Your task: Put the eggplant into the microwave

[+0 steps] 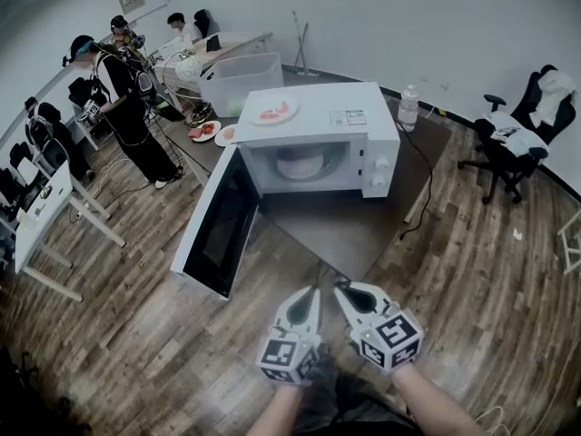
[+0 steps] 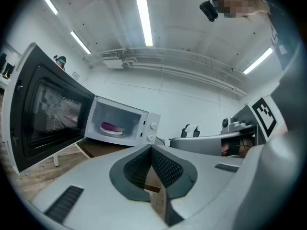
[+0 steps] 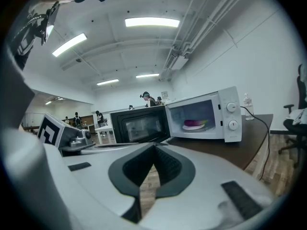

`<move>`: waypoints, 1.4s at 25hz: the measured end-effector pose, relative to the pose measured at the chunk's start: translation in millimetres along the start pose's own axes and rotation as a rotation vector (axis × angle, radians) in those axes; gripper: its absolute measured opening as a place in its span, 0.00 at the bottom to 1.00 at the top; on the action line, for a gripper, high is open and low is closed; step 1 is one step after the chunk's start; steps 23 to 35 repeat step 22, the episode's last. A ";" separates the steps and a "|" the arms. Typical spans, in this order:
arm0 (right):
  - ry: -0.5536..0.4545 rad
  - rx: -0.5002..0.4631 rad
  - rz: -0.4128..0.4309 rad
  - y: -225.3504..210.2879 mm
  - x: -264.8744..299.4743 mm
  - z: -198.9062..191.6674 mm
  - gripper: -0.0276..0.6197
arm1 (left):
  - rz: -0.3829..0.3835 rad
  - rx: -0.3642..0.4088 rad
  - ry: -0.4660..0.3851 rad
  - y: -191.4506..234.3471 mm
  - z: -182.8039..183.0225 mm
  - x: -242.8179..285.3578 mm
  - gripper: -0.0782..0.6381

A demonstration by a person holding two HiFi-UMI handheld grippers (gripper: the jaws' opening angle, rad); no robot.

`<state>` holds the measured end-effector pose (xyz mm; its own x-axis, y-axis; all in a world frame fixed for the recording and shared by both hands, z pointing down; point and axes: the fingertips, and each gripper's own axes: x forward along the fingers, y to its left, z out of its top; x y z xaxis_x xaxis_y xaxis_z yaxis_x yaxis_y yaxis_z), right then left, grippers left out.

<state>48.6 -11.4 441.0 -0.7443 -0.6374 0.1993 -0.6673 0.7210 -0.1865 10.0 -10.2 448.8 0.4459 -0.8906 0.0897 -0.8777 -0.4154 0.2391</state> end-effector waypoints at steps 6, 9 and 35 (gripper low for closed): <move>0.004 0.012 0.014 6.4 -11.0 -0.5 0.04 | -0.005 0.008 0.000 -8.7 3.4 -8.8 0.10; -0.001 0.004 0.026 11.1 -15.0 2.2 0.04 | -0.008 0.009 -0.001 -13.2 6.7 -13.9 0.10; -0.008 0.008 0.042 18.0 -33.6 3.2 0.04 | -0.003 0.004 -0.020 -27.1 14.6 -22.0 0.10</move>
